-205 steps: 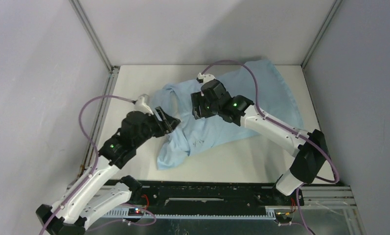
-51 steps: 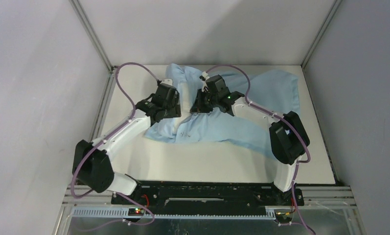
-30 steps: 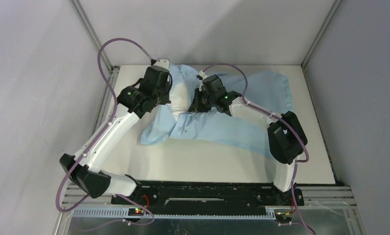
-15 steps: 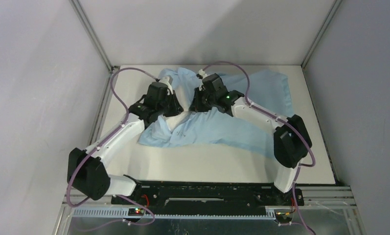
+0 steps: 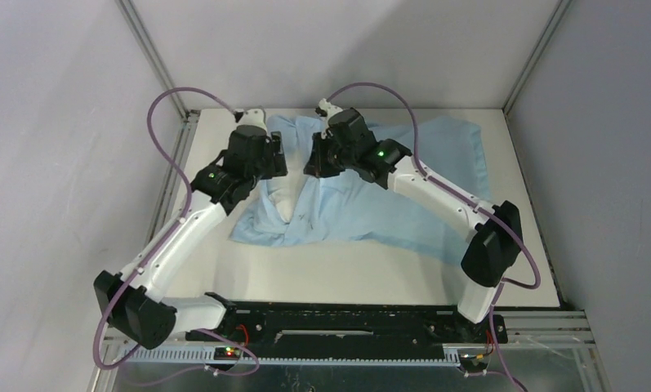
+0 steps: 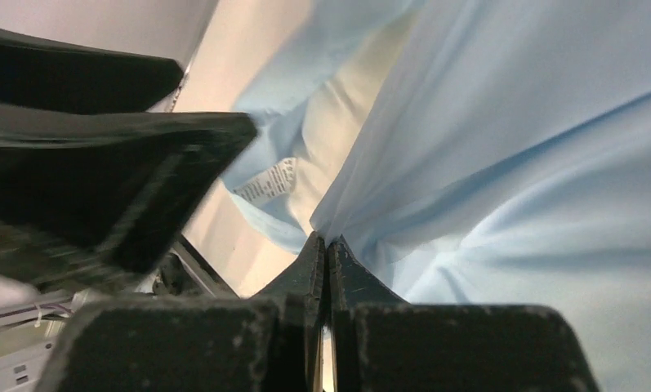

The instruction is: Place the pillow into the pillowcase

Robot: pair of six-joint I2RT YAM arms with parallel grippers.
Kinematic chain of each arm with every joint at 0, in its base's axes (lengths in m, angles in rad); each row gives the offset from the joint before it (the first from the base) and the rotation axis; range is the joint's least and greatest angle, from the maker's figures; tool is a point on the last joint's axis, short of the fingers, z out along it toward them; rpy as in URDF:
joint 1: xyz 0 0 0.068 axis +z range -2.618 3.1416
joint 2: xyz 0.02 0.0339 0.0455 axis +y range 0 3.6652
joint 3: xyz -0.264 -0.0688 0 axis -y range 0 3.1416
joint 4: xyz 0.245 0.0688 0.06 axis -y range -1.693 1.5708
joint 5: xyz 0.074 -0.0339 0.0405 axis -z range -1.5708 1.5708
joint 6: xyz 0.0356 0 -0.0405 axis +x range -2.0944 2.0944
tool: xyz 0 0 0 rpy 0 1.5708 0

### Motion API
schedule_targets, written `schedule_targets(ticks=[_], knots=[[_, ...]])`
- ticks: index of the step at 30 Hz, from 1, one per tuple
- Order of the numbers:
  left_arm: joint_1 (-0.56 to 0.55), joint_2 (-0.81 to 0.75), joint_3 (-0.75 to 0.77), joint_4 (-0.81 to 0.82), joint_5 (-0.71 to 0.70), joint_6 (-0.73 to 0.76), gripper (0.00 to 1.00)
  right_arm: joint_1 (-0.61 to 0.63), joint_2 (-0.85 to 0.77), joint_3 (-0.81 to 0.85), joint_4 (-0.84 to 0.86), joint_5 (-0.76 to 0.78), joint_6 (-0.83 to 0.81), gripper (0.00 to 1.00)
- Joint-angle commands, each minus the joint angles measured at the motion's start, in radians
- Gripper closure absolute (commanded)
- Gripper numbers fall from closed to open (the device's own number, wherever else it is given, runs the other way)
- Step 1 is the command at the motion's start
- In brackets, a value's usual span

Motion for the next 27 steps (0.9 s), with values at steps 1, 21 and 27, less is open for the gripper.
schedule_targets(ticks=[1,21,27], knots=[[0.003,0.074,0.038,-0.121,-0.134,0.108,0.27,0.017,-0.046,0.105,-0.049,0.026,-0.029,1.00],[-0.020,0.036,0.128,0.016,0.084,0.117,1.00,0.006,-0.071,0.063,-0.046,0.019,-0.026,1.00],[0.003,0.125,0.006,0.274,0.535,-0.084,1.00,0.002,-0.077,0.091,-0.033,-0.016,-0.005,1.00]])
